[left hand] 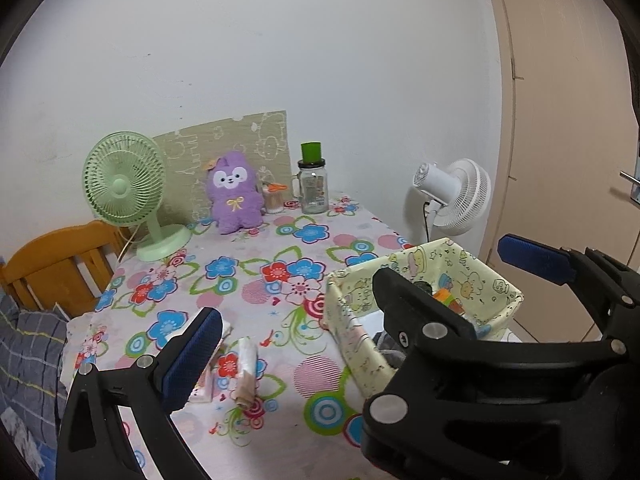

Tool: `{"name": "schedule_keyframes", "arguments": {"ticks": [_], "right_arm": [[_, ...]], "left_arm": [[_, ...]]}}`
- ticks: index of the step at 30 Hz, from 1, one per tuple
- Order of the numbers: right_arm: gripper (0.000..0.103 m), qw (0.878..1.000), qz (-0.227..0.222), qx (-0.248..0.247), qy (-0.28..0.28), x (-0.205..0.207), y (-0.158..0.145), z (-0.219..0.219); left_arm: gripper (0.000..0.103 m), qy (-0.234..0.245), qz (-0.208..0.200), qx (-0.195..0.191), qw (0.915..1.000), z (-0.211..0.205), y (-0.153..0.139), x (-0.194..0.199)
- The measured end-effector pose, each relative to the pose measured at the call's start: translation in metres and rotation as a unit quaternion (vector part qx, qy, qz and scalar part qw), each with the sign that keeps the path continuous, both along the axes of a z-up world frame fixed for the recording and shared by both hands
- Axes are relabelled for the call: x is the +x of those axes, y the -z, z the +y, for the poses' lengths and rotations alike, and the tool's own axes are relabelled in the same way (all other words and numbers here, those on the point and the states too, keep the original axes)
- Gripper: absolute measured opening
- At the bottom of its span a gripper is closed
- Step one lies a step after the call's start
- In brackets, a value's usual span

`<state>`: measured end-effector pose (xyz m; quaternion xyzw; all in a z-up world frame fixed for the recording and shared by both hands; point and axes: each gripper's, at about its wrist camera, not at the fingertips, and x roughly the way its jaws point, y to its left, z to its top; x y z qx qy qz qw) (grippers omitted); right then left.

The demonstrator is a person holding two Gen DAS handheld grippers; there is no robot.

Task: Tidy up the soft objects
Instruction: 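Withdraw the right gripper up out of the fabric box, then move both grippers back over the remaining items on the bed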

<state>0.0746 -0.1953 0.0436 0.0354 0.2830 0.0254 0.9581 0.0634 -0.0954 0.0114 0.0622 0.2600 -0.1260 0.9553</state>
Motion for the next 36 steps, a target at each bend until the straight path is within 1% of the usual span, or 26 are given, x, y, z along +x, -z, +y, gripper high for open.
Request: {"name": "schedule_keyframes", "arguments": {"ticks": [7,9,13,17,24,30,36], "right_arm": [[0.096,1.0,-0.002,0.003,-0.008,-0.002,0.001,0.02],[0.097,1.0,-0.001,0.006,-0.011,-0.001,0.003,0.025],[0.102,1.0,-0.004,0.01,-0.014,0.0,0.005,0.038],[0.103,1.0,-0.003,0.009,-0.02,0.003,0.007,0.05],[0.103,0.999,0.008,0.008,-0.03,0.011,0.019,0.071],[0.103,0.999,0.008,0.013,-0.037,0.019,0.033,0.084],[0.103,0.999,0.024,0.014,-0.043,0.029,0.05,0.097]], "left_arm": [[0.103,-0.008,-0.002,-0.003,1.0,0.018,0.002,-0.004],[0.103,-0.013,-0.003,-0.003,0.9999,0.024,0.004,-0.005],[0.103,-0.022,-0.001,-0.01,0.9997,0.038,0.007,-0.003],[0.103,-0.029,0.001,-0.015,0.9995,0.052,0.011,-0.002],[0.103,-0.04,0.011,-0.017,0.999,0.071,0.023,0.005],[0.103,-0.045,0.013,-0.013,0.9988,0.082,0.034,0.011],[0.103,-0.048,0.03,-0.013,0.9983,0.095,0.051,0.021]]}}
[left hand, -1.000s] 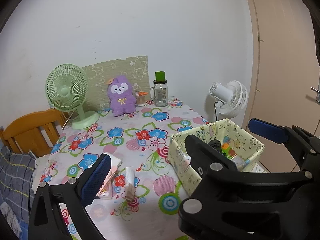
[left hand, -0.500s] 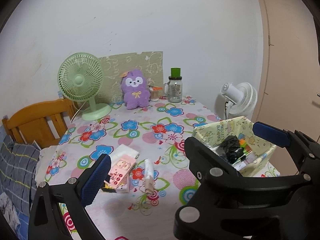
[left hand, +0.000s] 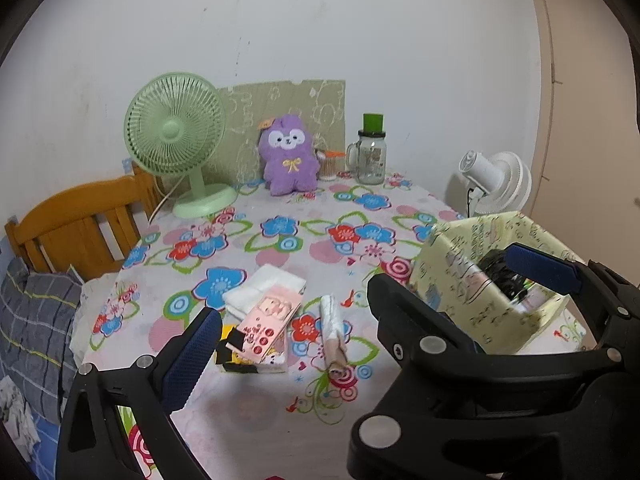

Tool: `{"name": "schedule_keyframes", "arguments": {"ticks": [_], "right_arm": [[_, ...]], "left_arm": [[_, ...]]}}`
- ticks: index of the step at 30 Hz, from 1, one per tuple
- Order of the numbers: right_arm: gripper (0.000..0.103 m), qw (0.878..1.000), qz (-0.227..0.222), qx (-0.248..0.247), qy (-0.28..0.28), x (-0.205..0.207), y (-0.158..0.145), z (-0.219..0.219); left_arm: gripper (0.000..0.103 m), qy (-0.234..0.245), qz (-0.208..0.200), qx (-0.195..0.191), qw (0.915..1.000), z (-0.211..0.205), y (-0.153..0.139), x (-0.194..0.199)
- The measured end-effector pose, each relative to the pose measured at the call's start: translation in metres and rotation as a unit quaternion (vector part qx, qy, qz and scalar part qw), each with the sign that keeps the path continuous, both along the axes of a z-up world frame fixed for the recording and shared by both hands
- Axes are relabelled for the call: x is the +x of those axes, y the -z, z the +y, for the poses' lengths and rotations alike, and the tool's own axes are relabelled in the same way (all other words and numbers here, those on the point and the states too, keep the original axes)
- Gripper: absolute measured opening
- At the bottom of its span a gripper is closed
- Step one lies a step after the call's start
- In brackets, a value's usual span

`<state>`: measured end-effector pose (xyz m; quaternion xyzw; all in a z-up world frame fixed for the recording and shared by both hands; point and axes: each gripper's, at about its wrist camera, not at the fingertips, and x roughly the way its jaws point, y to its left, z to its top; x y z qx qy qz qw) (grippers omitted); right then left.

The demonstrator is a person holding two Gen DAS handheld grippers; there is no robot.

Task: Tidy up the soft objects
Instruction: 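Move both grippers back over the remaining items on the bed, then grasp the white plastic-wrapped roll with the right gripper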

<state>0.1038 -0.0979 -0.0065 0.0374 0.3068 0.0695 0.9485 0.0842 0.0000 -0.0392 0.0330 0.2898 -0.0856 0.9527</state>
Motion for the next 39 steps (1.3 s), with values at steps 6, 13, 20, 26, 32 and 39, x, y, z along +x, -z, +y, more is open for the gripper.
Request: {"name": "schedule_keyframes", "arguments": {"ticks": [6,13,20,26,32,39], "right_arm": [[0.103,1.0,0.018,0.0,-0.004,0.012,0.018,0.012],[0.103,0.999,0.049,0.006,-0.014,0.026,0.046,0.021],[0.103,0.997,0.071,-0.01,-0.022,0.038,0.07,0.03],[0.101,0.996,0.091,-0.015,-0.022,0.049,0.087,0.036],[0.092,0.994,0.106,-0.02,-0.027,0.06,0.097,0.043],[0.076,0.99,0.131,-0.027,-0.034,0.069,0.109,0.047]], "left_arm": [[0.103,-0.011,0.019,0.002,0.9998,0.012,0.018,0.011],[0.102,-0.03,0.042,0.002,0.9987,0.026,0.042,0.022],[0.102,-0.051,0.07,-0.012,0.9962,0.041,0.066,0.029],[0.102,-0.05,0.089,-0.022,0.9945,0.049,0.08,0.035],[0.101,-0.041,0.099,-0.023,0.994,0.049,0.087,0.042],[0.101,-0.041,0.114,-0.024,0.9924,0.052,0.097,0.048]]}}
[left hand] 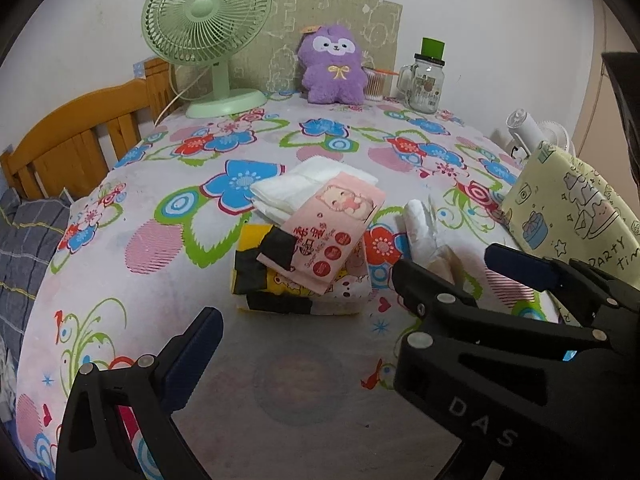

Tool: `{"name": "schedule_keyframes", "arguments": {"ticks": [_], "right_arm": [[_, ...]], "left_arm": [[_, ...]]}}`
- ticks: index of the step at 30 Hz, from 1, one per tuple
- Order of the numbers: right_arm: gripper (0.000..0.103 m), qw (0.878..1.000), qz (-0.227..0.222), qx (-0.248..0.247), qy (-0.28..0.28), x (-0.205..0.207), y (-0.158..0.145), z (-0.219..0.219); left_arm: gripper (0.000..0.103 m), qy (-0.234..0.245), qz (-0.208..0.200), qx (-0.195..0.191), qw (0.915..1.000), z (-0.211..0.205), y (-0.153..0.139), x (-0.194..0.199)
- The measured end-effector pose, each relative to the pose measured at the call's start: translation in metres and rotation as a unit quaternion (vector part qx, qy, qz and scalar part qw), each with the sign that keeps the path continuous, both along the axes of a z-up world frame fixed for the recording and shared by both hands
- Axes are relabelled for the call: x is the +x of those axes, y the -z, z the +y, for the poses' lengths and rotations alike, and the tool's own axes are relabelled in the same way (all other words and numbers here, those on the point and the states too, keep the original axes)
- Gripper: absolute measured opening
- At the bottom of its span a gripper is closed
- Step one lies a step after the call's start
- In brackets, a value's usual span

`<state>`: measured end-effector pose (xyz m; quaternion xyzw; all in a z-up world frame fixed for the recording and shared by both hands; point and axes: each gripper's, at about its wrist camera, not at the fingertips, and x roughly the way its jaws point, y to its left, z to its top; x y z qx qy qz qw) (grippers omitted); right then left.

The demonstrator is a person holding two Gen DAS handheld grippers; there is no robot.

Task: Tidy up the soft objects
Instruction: 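Grasp the white plastic-wrapped roll with the right gripper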

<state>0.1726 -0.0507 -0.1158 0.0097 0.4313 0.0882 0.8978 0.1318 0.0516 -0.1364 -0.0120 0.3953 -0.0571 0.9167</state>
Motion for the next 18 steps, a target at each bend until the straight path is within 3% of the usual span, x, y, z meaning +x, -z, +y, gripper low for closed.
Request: {"name": "schedule_keyframes", "arguments": {"ticks": [6,11,18], "right_arm": [[0.063,1.0,0.009,-0.007,-0.013,0.005,0.006,0.004],[0.038,0.999,0.022,-0.007,-0.027,0.006,0.009,0.003],[0.022,0.999,0.021,0.007,-0.034,0.004,0.007,-0.004]], "left_arm": [[0.1,-0.005,0.009,0.005,0.9999,0.0,0.005,0.002],[0.099,-0.003,0.016,0.014,0.9998,-0.005,0.008,0.004],[0.099,-0.003,0.012,0.025,0.9996,-0.01,0.003,0.003]]}}
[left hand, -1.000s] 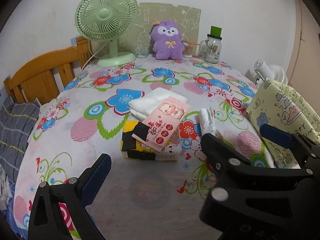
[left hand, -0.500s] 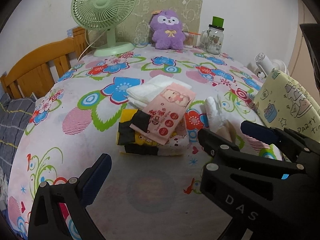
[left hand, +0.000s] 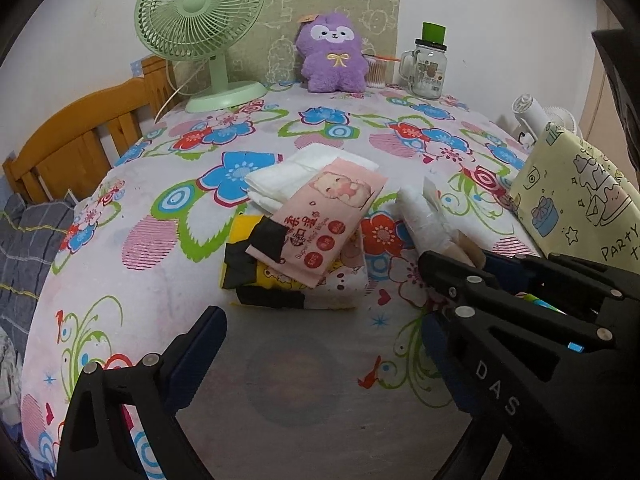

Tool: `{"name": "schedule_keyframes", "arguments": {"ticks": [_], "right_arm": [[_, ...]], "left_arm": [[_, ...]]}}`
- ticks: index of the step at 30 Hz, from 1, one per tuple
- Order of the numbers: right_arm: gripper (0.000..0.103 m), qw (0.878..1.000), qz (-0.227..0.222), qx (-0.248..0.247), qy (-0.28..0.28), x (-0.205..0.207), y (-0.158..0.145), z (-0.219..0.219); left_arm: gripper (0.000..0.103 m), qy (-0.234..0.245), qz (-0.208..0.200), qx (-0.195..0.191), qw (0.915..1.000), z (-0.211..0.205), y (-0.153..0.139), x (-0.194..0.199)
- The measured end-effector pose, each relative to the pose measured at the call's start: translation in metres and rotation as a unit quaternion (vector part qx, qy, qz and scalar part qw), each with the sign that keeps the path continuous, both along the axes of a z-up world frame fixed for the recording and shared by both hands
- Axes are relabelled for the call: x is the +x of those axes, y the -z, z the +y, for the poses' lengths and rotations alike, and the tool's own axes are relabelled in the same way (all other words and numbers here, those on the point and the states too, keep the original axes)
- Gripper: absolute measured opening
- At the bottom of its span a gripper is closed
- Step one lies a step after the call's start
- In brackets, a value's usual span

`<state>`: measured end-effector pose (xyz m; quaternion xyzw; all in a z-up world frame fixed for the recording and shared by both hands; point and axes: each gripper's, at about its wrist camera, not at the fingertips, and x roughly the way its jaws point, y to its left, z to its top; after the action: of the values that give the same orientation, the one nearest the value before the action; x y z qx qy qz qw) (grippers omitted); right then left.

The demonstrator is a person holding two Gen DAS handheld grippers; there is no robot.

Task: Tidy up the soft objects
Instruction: 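Grasp the white plastic-wrapped roll with the right gripper, then hold the white roll in the right gripper while the left grasps the pink wipes pack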

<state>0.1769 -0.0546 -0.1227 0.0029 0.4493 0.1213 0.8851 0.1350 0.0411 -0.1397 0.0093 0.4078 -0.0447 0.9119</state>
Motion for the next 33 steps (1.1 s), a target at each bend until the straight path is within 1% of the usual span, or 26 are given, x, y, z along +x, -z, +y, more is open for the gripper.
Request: {"name": "schedule_keyframes", "arguments": {"ticks": [2,5,13,20,24,33], "right_arm": [[0.018,1.0,-0.002,0.003,-0.002,-0.001,-0.002,-0.003],[0.017,1.0,-0.007,0.009,-0.003,-0.004,-0.006,-0.007],[0.017,0.999,-0.026,0.025,0.006,-0.007,-0.023,-0.018],[0.017,0.999,-0.039,0.027,0.018,0.001,-0.036,-0.021],[0.017,0.999,-0.041,0.025,0.026,0.008,-0.038,-0.019],[0.017,0.998,-0.026,0.017,0.046,0.027,-0.031,-0.014]], "left_arm": [[0.099,-0.001,-0.002,0.004,1.0,-0.003,-0.002,-0.001],[0.099,-0.003,-0.006,0.011,0.9999,-0.006,-0.007,-0.002],[0.098,-0.005,-0.026,0.023,0.9994,-0.013,-0.024,-0.004],[0.097,0.0,-0.038,0.033,0.9987,-0.014,-0.036,0.008],[0.096,0.005,-0.04,0.034,0.9986,-0.011,-0.037,0.019],[0.088,0.025,-0.027,0.031,0.9988,-0.011,-0.029,0.044]]}}
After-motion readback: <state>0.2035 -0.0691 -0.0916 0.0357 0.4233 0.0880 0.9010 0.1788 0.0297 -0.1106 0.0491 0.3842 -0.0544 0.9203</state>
